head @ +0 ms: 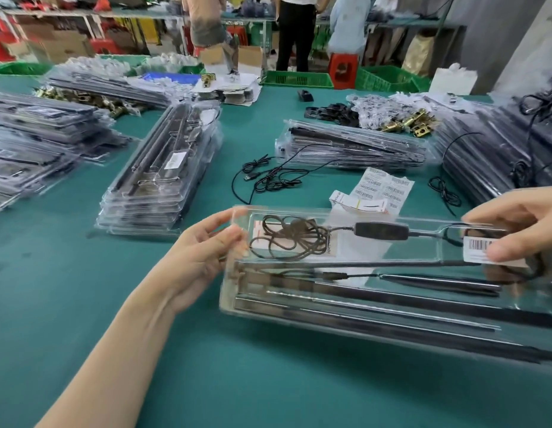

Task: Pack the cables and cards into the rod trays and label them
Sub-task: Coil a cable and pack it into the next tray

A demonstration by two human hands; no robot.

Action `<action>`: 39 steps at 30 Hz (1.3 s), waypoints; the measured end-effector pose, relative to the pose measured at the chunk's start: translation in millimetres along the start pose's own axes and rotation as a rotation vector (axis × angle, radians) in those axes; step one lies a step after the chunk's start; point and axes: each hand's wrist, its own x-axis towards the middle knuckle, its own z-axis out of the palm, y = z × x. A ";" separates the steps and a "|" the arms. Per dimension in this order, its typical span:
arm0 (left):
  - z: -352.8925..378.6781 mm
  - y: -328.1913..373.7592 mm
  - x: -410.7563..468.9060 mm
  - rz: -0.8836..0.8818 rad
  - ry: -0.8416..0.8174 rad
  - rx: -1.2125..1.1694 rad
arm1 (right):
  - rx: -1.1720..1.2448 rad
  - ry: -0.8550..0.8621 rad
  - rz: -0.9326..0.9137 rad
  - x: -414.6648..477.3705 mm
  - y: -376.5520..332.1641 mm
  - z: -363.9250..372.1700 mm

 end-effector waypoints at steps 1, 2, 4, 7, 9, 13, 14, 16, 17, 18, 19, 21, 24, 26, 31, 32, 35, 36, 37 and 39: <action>-2.6 -2.1 0.8 -0.009 0.005 -0.051 | 0.030 0.026 -0.013 3.8 -3.9 -0.9; -6.0 -3.7 2.1 -0.011 -0.010 -0.101 | 0.050 0.060 -0.024 5.7 -6.6 -2.0; -7.7 -2.8 4.6 0.023 -0.011 -0.195 | 0.071 0.169 -0.049 6.8 -7.1 -6.0; -5.6 -5.2 9.2 0.217 0.250 -0.085 | 0.227 0.313 -0.170 16.7 -17.6 -5.3; 0.0 -5.9 7.2 0.460 0.390 0.269 | 0.344 0.342 -0.276 33.9 -41.3 5.1; -6.2 0.1 2.9 0.946 0.675 1.138 | 0.528 0.420 -0.475 82.0 -107.3 34.1; -11.2 2.5 2.8 0.944 0.763 1.262 | 0.606 0.436 -0.503 97.1 -125.9 42.0; -21.4 2.0 4.6 0.798 0.884 1.345 | 0.730 0.473 -0.509 128.4 -163.8 57.7; -25.6 -0.6 5.5 0.707 0.913 1.325 | 0.786 0.497 -0.495 144.8 -181.8 65.3; -29.0 -3.3 6.2 0.622 0.929 1.277 | 0.835 0.518 -0.473 162.6 -198.6 72.5; -32.0 -5.5 6.9 0.548 0.941 1.205 | 0.876 0.525 -0.446 180.5 -214.9 80.1; -37.2 -7.1 8.8 0.451 0.972 1.031 | 0.973 0.530 -0.369 212.7 -242.7 92.1; -45.1 -5.7 10.8 0.437 1.020 0.865 | 1.090 0.502 -0.296 251.8 -274.4 108.3; -50.1 -4.5 10.1 0.469 1.058 0.721 | 1.062 0.619 -0.185 276.0 -288.9 112.7; -64.1 0.0 12.5 0.439 1.008 0.337 | 0.868 0.816 -0.101 314.3 -292.0 124.3; -66.9 -0.2 14.3 0.425 0.990 0.305 | 0.774 0.844 -0.075 320.2 -287.9 126.7; -72.4 -1.4 19.4 0.402 0.969 0.305 | 0.634 0.878 -0.042 327.8 -277.1 129.3; -72.8 -1.4 20.6 0.406 0.970 0.316 | 0.615 0.891 -0.046 328.9 -274.3 128.5; -72.8 -1.5 21.6 0.412 0.971 0.327 | 0.594 0.902 -0.048 328.6 -271.7 127.6; -71.8 -2.0 22.8 0.414 0.979 0.359 | 0.543 0.913 -0.062 328.3 -269.2 126.5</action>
